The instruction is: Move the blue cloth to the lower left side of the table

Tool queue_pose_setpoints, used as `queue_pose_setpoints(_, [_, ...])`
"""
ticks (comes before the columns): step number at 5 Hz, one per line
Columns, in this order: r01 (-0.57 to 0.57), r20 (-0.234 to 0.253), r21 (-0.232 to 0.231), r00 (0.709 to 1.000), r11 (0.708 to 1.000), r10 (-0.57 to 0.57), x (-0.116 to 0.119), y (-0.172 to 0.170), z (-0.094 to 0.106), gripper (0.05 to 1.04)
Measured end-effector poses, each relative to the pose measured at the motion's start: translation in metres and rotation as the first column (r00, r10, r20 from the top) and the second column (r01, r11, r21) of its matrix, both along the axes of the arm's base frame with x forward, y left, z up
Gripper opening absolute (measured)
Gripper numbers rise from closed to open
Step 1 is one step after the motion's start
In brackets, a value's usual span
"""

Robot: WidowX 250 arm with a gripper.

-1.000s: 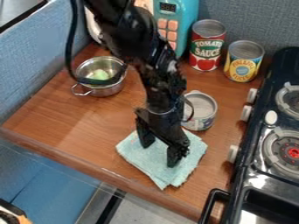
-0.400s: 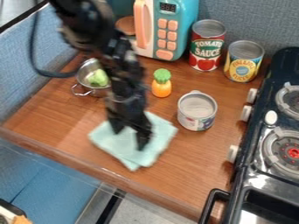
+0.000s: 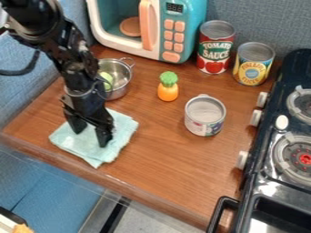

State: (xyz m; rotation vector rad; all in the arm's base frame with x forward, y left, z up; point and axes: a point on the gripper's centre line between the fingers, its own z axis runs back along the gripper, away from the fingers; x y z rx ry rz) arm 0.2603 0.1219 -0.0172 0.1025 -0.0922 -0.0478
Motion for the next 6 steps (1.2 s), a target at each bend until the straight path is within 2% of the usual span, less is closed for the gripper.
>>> queue_pose_setpoints(2, [-0.046, 0.007, 0.035, 0.999, 0.998, 0.046, 0.006, 0.047, -0.001, 1.001])
queue_pose_setpoints(3, [-0.016, 0.007, 0.025, 1.0, 1.0, 0.016, 0.002, 0.05, -0.001, 1.001])
queue_pose_setpoints(4, [0.035, -0.013, -0.004, 0.999, 0.999, -0.035, -0.013, 0.041, 0.003, 0.998])
queue_pose_setpoints(5, [0.037, 0.049, -0.006, 0.998, 0.999, -0.036, -0.008, 0.039, 0.025, 0.999])
queue_pose_setpoints(6, [0.041, 0.076, -0.012, 0.996, 0.999, -0.04, -0.004, 0.038, 0.045, 0.999])
